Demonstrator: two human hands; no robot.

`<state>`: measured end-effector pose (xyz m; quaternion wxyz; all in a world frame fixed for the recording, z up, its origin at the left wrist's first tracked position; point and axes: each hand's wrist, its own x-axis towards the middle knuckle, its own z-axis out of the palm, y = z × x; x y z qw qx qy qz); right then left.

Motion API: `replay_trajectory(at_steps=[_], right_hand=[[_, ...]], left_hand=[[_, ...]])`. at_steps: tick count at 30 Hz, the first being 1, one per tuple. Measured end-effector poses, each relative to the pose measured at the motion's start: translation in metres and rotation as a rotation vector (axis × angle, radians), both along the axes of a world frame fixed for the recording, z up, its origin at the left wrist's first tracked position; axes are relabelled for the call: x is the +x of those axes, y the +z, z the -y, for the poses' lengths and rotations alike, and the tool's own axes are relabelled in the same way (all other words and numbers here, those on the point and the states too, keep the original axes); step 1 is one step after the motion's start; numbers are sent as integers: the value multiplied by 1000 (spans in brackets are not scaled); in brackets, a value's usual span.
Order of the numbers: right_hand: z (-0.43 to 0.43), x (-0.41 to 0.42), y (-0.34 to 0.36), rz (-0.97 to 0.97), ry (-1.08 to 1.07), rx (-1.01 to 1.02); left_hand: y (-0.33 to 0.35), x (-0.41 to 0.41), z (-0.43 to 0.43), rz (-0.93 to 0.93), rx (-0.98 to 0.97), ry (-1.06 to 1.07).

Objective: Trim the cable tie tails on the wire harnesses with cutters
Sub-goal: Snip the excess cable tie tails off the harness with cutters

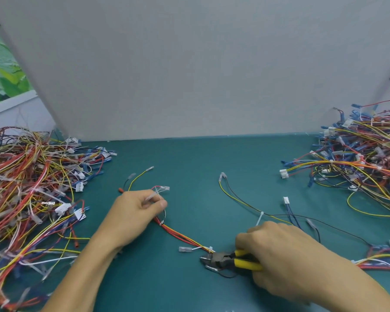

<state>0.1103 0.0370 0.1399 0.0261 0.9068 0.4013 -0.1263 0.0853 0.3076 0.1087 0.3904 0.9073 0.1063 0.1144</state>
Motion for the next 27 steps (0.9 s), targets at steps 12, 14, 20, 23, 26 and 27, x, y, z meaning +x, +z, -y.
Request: replay_trajectory(at_steps=[12, 14, 20, 23, 26, 27], right_hand=[[-28, -11, 5, 126, -184, 181], [-41, -10, 5, 151, -197, 181], [-72, 1, -2, 149, -216, 164], [-81, 4, -6, 125, -223, 178], [-85, 4, -9, 125, -225, 193], [-85, 5, -10, 122, -225, 195]], left_hand=[[-9, 4, -6, -15, -149, -5], [-10, 4, -7, -3, -159, -8], [-10, 3, -7, 38, -225, -25], [-9, 3, -6, 37, -264, -34], [-8, 3, -6, 36, -292, -39], [-7, 3, -6, 33, -304, -44]])
